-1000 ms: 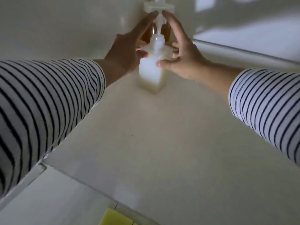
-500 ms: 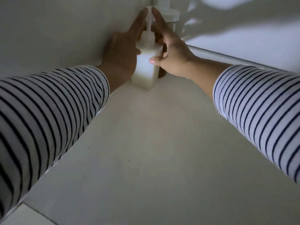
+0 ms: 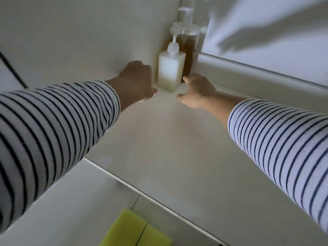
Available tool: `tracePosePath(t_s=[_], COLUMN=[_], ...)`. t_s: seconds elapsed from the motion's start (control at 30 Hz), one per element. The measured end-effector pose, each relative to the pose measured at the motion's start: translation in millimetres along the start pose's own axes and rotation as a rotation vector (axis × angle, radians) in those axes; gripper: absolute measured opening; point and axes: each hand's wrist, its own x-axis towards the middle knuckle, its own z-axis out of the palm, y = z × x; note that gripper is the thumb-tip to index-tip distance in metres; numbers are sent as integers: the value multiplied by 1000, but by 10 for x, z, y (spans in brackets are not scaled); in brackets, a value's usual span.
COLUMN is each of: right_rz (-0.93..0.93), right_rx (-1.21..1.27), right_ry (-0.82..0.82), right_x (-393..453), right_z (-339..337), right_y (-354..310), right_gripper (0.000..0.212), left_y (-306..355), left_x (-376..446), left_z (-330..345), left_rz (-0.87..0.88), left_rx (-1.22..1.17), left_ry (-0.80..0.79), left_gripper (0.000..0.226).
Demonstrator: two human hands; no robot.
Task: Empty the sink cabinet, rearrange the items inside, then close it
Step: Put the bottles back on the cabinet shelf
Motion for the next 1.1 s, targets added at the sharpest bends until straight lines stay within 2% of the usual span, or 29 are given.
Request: tracePosePath(t_s=[0.07, 0.23, 0.47, 0.6, 0.73, 0.9, 1.1], right_rz=[-14, -108, -265, -335, -464, -581, -670], right_rx=[3, -10, 80, 208, 260, 337, 421], right_ry=[-3, -21, -19, -72, -170, -262, -314], right_x=[-223, -867, -2051, -2608, -3036, -3361, -3500], right_z=[-78, -213, -372, -280, 57, 581, 1282], right_y=[-110, -403, -893, -1225, -1539, -1868, -2092], right_gripper=[57, 59, 53, 46, 47, 47, 50], left_y=[-17, -152, -385, -644, -902, -1333, -1815], left_x=[-255, -1034, -2560, -3318, -3888, -4492, -4930], left_z=[-103, -311, -685, -821, -688, -210, 427], left_rz=[-38, -116, -194, -285, -299, -326, -228], left_rx=[43, 111, 260, 212, 128, -17, -212], left_ry=[-33, -77, -183, -272, -352, -384, -342], left_gripper=[60, 61, 63, 63, 59, 55, 55])
